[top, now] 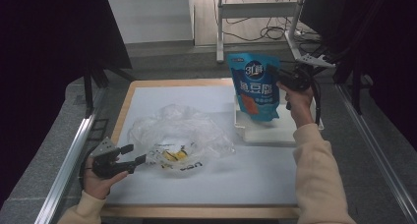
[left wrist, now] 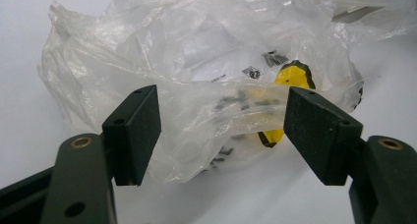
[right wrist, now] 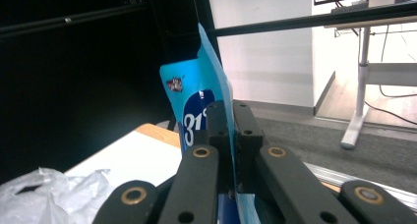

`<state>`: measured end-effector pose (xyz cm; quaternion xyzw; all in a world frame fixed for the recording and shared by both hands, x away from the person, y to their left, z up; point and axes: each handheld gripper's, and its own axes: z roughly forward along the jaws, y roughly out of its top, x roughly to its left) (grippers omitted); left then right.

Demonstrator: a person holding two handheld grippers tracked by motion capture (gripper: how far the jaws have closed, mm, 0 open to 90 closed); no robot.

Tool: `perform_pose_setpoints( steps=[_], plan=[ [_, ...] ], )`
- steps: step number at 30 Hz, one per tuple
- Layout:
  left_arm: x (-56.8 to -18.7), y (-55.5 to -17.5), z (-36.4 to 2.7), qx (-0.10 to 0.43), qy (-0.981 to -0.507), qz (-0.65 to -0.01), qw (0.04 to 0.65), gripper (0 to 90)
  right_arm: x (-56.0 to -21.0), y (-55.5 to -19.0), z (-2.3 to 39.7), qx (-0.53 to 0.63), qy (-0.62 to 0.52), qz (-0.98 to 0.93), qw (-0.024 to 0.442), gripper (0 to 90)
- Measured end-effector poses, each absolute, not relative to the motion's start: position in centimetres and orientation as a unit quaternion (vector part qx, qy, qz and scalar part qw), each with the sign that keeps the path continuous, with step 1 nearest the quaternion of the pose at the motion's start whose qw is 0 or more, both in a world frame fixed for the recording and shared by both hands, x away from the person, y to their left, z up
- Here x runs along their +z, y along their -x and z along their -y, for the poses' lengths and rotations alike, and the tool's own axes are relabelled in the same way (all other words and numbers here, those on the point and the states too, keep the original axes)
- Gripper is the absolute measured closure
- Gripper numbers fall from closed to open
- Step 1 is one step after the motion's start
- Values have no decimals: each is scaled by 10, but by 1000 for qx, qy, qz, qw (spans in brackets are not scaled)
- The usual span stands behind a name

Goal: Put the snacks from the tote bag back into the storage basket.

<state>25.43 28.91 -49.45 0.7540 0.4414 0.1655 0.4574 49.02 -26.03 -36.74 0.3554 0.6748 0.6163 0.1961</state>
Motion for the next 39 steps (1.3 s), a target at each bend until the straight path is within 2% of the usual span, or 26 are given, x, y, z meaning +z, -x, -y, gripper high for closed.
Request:
perform_pose_setpoints(
  steps=[15, 31, 37, 39],
  plan=[
    [-491, -254, -289, 166, -751, -443, 461, 302, -368, -491, 295, 573, -377, -695, 214, 847],
    [-488, -256, -288, 166, -750, -440, 465, 301, -372, -493, 310, 567, -391, -692, 216, 732],
    [-487, -254, -289, 167, -750, -440, 465, 301, -370, -488, 308, 561, -391, -694, 223, 650],
    [-487, -252, -290, 167, -749, -440, 466, 301, -368, -484, 306, 561, -394, -692, 229, 578]
  ],
)
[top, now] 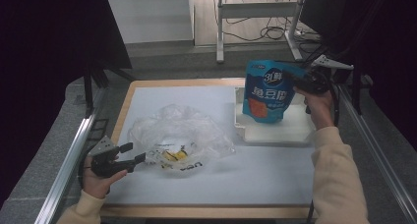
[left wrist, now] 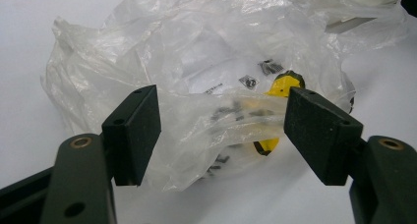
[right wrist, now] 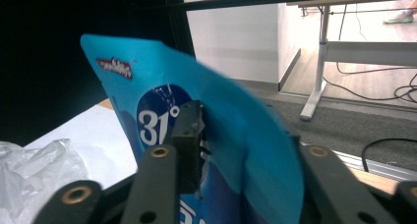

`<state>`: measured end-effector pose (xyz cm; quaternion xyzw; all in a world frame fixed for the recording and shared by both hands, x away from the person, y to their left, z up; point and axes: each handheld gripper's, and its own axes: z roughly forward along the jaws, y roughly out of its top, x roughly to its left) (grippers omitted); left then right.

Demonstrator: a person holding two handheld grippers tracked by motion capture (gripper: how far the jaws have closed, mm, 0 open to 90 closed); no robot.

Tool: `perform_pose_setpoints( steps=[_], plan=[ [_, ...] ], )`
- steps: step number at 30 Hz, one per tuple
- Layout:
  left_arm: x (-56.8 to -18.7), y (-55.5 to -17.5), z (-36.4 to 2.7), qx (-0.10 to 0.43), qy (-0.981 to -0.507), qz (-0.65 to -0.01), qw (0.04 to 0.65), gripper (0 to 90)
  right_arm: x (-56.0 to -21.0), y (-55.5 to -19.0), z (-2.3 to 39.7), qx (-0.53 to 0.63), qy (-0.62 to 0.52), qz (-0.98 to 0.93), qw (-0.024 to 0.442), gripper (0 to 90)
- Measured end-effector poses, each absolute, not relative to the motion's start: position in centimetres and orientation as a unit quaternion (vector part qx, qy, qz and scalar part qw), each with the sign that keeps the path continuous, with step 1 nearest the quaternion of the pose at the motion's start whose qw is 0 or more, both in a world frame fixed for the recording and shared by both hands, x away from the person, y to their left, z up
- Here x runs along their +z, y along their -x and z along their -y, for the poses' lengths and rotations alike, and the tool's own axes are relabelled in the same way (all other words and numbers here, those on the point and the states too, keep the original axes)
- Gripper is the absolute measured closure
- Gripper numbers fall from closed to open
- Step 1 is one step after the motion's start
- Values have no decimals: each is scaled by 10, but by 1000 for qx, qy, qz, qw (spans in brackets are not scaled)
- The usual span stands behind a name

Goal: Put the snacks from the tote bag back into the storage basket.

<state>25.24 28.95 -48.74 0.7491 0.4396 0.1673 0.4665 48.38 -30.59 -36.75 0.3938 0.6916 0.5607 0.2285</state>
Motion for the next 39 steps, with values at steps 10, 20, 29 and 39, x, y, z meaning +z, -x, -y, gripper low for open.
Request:
perform_pose_setpoints(
  steps=[10, 20, 29, 39],
  plan=[
    [-486, -248, -288, 166, -752, -429, 472, 301, -375, -454, 308, 551, -427, -670, 255, 372],
    [-486, -248, -286, 167, -752, -429, 471, 301, -395, -416, 320, 543, -439, -672, 246, 361],
    [-488, -250, -282, 164, -754, -431, 467, 301, -421, -378, 306, 546, -405, -701, 216, 356],
    [-489, -250, -280, 162, -757, -429, 465, 301, -449, -347, 270, 544, -374, -731, 173, 350]
  ],
)
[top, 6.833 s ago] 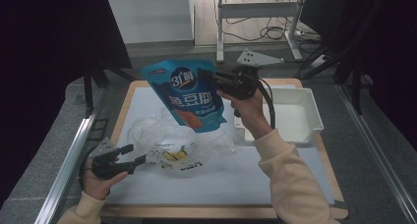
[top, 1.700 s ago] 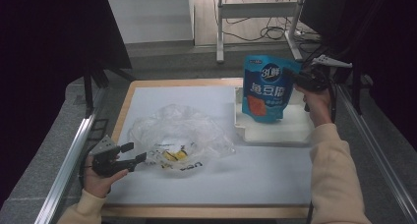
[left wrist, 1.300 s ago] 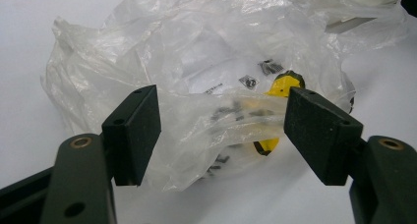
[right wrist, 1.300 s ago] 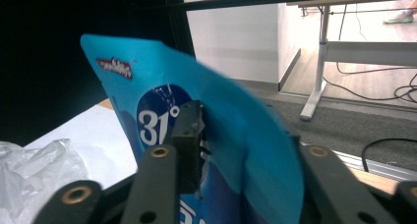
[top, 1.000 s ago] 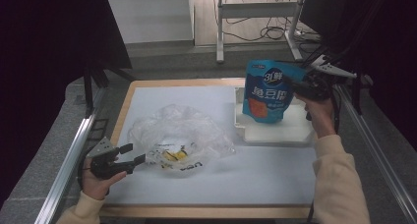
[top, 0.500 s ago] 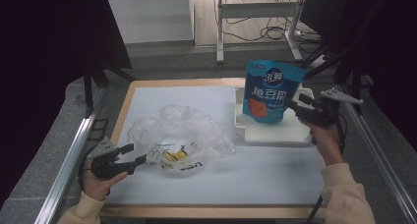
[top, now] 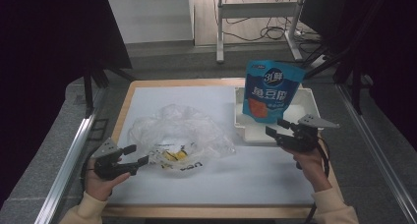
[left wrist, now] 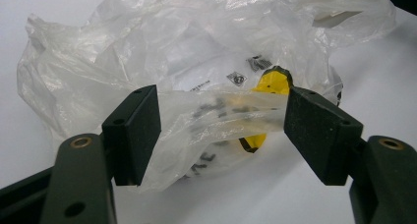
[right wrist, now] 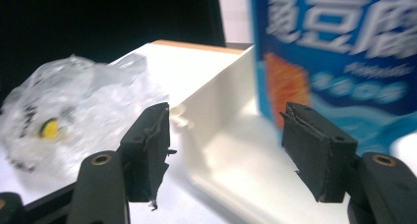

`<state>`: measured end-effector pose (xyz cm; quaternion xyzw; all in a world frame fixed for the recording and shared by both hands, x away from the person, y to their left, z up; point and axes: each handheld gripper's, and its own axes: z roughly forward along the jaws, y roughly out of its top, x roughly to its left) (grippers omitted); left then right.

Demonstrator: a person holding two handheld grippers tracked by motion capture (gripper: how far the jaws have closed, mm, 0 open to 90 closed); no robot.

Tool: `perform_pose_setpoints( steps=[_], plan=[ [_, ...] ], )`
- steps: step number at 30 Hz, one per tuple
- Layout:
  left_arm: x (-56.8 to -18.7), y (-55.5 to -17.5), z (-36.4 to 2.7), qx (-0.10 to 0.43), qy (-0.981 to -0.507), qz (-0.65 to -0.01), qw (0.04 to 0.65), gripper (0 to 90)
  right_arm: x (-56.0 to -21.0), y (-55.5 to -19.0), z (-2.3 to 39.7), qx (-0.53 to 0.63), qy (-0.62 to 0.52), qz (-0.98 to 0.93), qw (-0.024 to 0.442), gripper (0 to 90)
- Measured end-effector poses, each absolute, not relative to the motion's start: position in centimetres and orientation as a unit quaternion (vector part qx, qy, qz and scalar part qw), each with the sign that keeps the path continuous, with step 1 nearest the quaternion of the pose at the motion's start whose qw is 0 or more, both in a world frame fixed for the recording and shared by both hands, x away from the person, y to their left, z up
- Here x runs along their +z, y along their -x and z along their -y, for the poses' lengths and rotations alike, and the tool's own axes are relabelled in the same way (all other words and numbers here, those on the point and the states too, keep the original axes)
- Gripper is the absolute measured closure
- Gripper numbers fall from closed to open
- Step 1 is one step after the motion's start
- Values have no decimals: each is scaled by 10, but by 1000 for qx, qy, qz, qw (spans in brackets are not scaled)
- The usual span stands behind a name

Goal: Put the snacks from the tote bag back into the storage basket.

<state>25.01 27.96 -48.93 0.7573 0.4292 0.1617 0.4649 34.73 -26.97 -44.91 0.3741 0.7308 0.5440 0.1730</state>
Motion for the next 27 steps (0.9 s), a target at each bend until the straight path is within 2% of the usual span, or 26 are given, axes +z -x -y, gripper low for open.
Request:
perform_pose_setpoints(
  steps=[6, 10, 27],
  plan=[
    [-489, -249, -279, 162, -757, -429, 466, 301, -476, -337, 244, 527, -355, -761, 130, 346],
    [-490, -249, -280, 162, -758, -428, 465, 301, -487, -335, 236, 514, -347, -775, 122, 346],
    [-491, -249, -281, 163, -758, -430, 462, 300, -493, -335, 235, 514, -348, -774, 125, 329]
  ],
)
